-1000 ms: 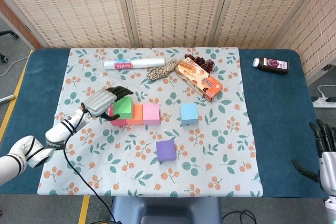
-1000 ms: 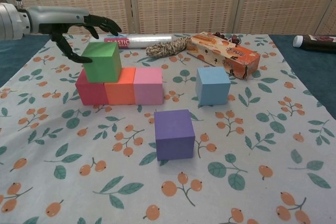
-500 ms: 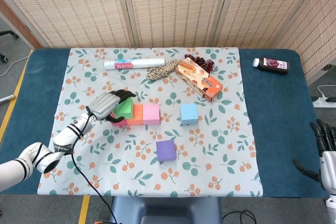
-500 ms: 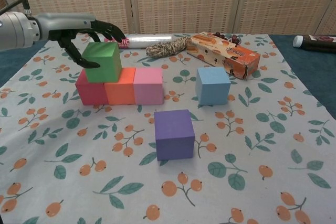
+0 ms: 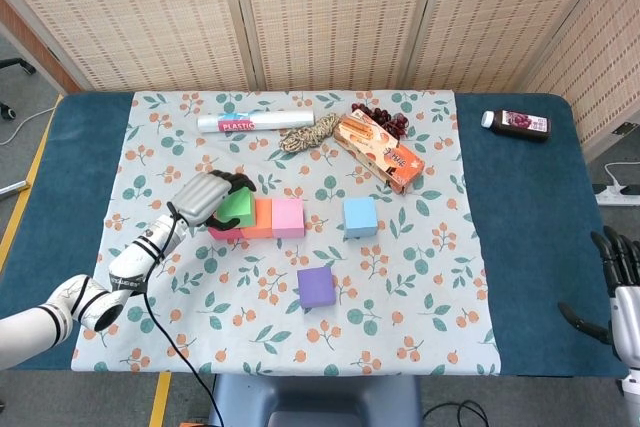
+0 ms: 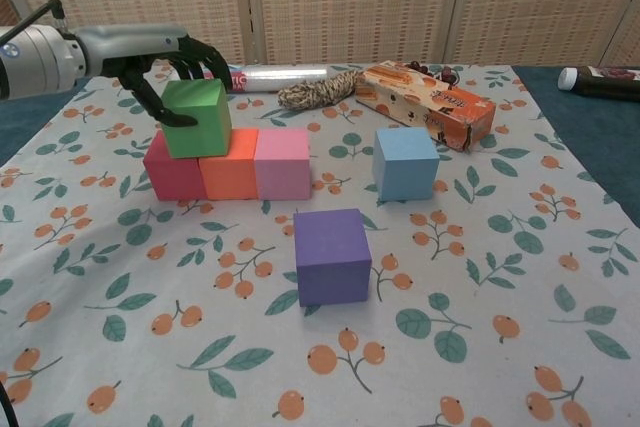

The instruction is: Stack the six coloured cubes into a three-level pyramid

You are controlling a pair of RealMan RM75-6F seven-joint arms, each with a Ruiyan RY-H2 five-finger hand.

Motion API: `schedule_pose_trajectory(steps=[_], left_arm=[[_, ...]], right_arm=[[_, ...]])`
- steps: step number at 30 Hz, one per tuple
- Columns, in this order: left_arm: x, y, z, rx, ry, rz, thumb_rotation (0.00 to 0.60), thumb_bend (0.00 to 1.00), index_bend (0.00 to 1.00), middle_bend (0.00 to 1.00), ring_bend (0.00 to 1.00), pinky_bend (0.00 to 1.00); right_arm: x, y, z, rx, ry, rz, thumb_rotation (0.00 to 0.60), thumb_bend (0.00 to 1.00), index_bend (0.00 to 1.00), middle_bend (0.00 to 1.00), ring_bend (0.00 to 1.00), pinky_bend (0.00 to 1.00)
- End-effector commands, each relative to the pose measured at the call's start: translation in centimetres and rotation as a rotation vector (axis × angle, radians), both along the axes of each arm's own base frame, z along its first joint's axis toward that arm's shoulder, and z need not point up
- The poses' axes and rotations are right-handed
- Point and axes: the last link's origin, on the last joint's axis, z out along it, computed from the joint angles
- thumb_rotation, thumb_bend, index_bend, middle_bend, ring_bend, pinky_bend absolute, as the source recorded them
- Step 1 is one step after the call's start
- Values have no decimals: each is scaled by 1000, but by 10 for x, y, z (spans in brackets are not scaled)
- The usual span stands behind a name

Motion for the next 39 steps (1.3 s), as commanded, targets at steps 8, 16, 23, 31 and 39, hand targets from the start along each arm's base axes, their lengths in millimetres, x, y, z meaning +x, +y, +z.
schedule_pose_trajectory(steps=[8, 16, 23, 31, 39], left_arm=[[0, -1, 1, 9, -6, -10, 600, 298, 348, 390, 395, 330], [2, -4, 4, -8, 18, -49, 600, 309, 343, 373, 382, 291], [3, -3, 4, -25, 38, -61, 600, 309, 339, 361, 361, 286], [3, 1, 6, -22, 27, -49, 600, 306, 338, 360, 361, 287], [2, 2, 5, -23, 22, -44, 600, 304, 336, 357, 355, 288]], right_arm=[[0, 0, 0, -3, -1, 0, 600, 0, 0, 0, 0, 0], [1, 2, 0, -6, 0, 0, 600, 0, 0, 0, 0, 0], [1, 2, -1, -7, 0, -2, 600, 0, 0, 0, 0, 0], [2, 2, -1, -7, 2, -2, 600, 0, 0, 0, 0, 0], [2, 2, -1, -7, 3, -4, 600, 0, 0, 0, 0, 0]])
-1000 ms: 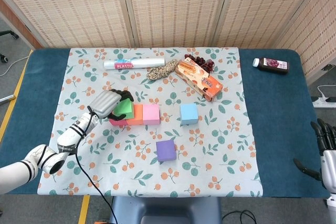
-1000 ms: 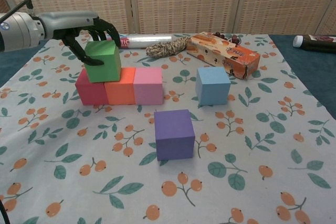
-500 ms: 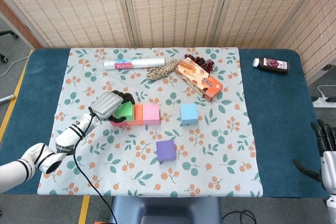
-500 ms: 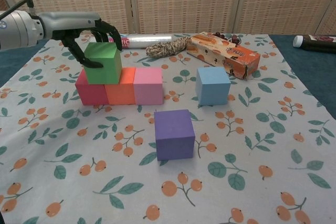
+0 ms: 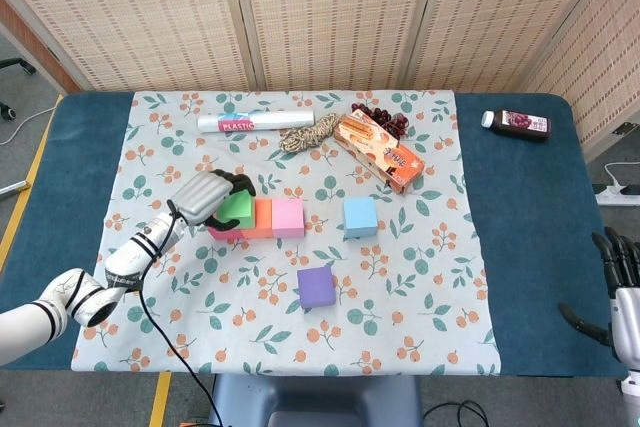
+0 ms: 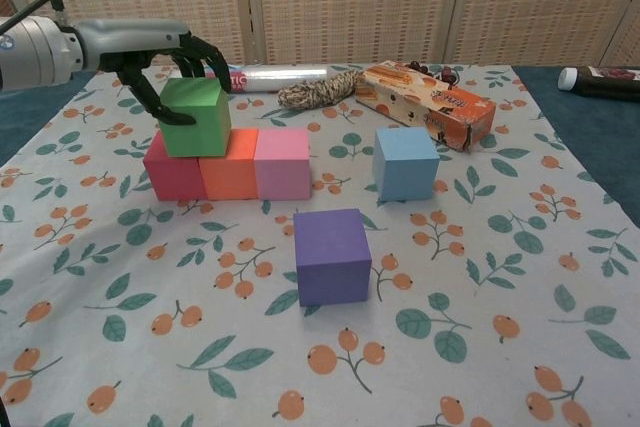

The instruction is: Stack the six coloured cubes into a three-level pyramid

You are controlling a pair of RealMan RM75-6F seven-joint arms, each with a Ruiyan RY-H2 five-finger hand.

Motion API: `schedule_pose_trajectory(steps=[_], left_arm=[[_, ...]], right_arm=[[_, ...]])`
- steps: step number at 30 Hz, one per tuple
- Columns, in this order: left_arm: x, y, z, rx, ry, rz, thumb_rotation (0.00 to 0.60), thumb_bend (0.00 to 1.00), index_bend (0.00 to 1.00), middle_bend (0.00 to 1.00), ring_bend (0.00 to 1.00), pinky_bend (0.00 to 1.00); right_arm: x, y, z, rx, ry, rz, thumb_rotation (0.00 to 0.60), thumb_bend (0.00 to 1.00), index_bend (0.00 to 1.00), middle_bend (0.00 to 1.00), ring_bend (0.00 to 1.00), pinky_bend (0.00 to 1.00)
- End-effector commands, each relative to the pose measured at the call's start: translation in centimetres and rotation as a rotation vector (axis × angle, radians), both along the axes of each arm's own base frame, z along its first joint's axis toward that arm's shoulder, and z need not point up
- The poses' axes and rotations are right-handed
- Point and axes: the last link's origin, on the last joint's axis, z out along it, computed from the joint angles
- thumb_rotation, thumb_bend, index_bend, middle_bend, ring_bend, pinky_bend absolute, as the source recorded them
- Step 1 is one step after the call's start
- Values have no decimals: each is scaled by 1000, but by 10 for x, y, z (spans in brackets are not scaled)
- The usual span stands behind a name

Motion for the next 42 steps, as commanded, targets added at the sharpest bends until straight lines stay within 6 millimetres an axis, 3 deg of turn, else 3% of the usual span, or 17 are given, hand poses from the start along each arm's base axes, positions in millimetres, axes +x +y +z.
schedule_pose_trajectory(steps=[1, 15, 20, 42], left_arm=[[0, 0, -1, 1, -2, 0, 600, 304, 336, 357, 355, 288], [-2, 1, -6, -4, 5, 9, 600, 301, 319, 342, 346, 293], [-4, 1, -6, -6, 12, 12, 600, 308, 284, 304, 296, 290], [-5, 2, -1, -1, 25, -6, 600, 310, 300, 296, 291, 285]], right_arm=[[0, 0, 0, 1, 0, -1, 600, 0, 0, 0, 0, 0], [-1, -2, -1, 5, 0, -6, 600, 0, 0, 0, 0, 0], [-2, -2, -1, 6, -1, -7, 600, 0, 0, 0, 0, 0], [0, -1, -2, 2, 0, -5, 600, 0, 0, 0, 0, 0]])
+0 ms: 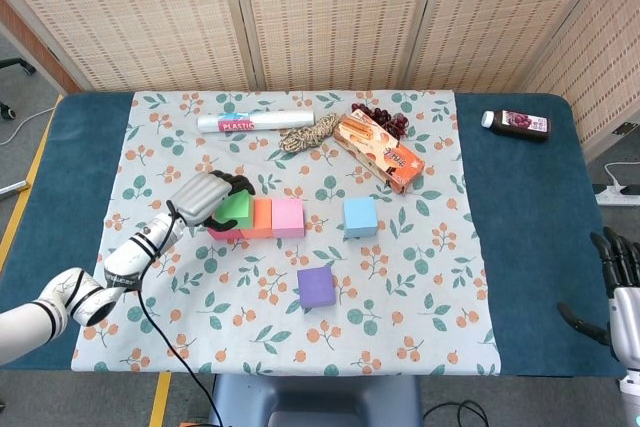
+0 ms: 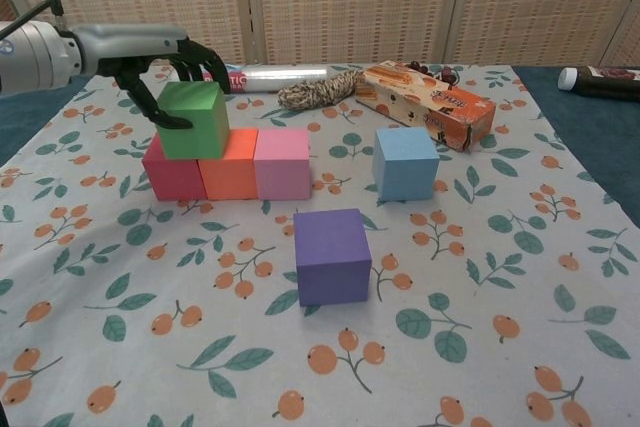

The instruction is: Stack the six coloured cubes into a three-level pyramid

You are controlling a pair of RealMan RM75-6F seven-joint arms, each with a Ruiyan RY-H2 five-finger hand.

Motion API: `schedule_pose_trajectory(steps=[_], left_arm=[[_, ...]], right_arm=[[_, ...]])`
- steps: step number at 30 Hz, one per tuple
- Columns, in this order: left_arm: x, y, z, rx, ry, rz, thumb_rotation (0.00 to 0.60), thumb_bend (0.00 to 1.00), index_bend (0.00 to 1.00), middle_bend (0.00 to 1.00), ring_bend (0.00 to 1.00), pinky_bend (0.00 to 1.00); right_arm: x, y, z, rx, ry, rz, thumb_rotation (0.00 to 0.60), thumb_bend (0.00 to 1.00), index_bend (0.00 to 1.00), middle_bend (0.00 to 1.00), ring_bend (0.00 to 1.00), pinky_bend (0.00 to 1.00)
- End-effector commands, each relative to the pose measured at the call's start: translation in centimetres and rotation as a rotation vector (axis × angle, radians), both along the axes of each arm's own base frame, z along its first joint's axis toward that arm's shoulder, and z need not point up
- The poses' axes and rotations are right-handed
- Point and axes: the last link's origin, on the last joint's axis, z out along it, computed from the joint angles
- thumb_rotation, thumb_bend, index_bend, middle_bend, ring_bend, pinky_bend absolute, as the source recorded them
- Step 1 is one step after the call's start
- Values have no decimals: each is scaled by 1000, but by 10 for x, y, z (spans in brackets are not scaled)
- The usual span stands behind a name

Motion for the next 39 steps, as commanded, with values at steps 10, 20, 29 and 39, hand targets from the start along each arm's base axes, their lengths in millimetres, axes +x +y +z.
schedule_pose_trajectory(steps=[10, 20, 29, 39], left_arm=[[-1, 0, -4, -8, 2, 0, 600, 307, 300, 283, 282, 281], [-2, -1, -4, -15, 9, 4, 600, 311, 163, 140, 98, 250], [-2, -3, -5, -17, 14, 5, 600, 310, 139, 112, 87, 244], [1, -1, -8, 12, 1, 0, 600, 310, 276, 248, 260, 334]], right_arm=[[0, 1, 0, -3, 0, -4, 600, 0, 0, 0, 0, 0], [-1, 1, 0, -1, -2, -5, 600, 0, 0, 0, 0, 0], [-1, 1, 0, -1, -3, -3, 600, 0, 0, 0, 0, 0], [-2, 1, 0, -1, -4, -6, 600, 0, 0, 0, 0, 0]])
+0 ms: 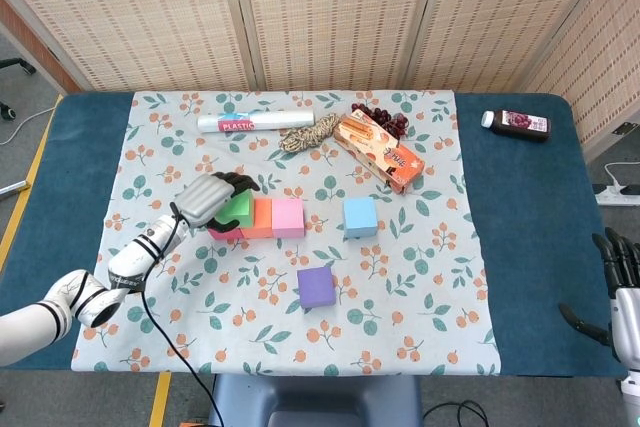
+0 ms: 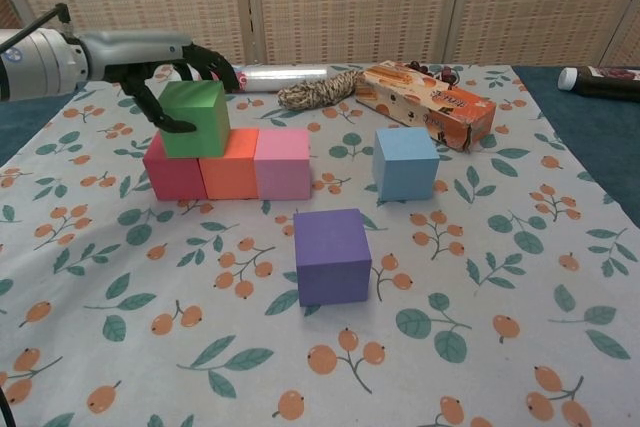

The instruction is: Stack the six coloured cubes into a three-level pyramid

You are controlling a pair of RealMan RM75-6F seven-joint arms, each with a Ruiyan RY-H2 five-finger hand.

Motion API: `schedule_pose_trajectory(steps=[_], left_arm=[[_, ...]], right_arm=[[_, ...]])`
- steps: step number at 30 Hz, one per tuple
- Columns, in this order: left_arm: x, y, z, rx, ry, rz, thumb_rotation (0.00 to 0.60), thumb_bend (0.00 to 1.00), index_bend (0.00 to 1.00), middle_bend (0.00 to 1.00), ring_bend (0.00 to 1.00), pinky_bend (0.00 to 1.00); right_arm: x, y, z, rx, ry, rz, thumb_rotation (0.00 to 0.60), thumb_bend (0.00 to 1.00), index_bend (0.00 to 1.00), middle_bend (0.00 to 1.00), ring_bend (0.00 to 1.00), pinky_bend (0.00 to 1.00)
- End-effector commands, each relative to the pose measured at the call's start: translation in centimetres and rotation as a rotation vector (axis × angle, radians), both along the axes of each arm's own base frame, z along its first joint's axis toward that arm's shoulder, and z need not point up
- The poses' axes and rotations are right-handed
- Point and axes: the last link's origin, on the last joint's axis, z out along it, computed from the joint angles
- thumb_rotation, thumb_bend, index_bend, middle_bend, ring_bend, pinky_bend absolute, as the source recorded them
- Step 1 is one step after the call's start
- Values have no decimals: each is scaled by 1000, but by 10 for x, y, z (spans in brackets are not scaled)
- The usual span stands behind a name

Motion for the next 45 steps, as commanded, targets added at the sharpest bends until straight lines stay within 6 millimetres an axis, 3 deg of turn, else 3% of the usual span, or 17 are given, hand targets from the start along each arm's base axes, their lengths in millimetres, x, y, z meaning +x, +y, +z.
schedule_pose_trajectory(steps=[1, 7, 24, 30, 37, 45], left_arm=[[0, 1, 0, 8, -4, 0, 600, 310, 283, 257, 271, 340], [1, 0, 0, 11, -6, -2, 600, 315, 305, 294, 305, 357], [2, -2, -1, 2, 8, -13, 600, 313, 301, 286, 299, 341], [-1, -2, -3, -4, 14, -7, 600, 313, 282, 267, 271, 335], [-1, -2, -1, 5, 21, -16, 600, 311, 233, 174, 141, 303], [-1, -2, 0, 13, 33, -26, 600, 311, 232, 169, 133, 294]], right_arm=[[0, 0, 0, 0, 0, -1, 600, 0, 0, 0, 0, 0], [-1, 0, 0, -1, -1, -2, 600, 0, 0, 0, 0, 0], [-1, 1, 0, -4, -1, -2, 600, 0, 0, 0, 0, 0], [-1, 0, 0, -2, -1, -4, 600, 0, 0, 0, 0, 0], [-2, 1, 0, -2, -3, -4, 600, 0, 0, 0, 0, 0], [-2, 1, 0, -4, -3, -5, 600, 0, 0, 0, 0, 0]])
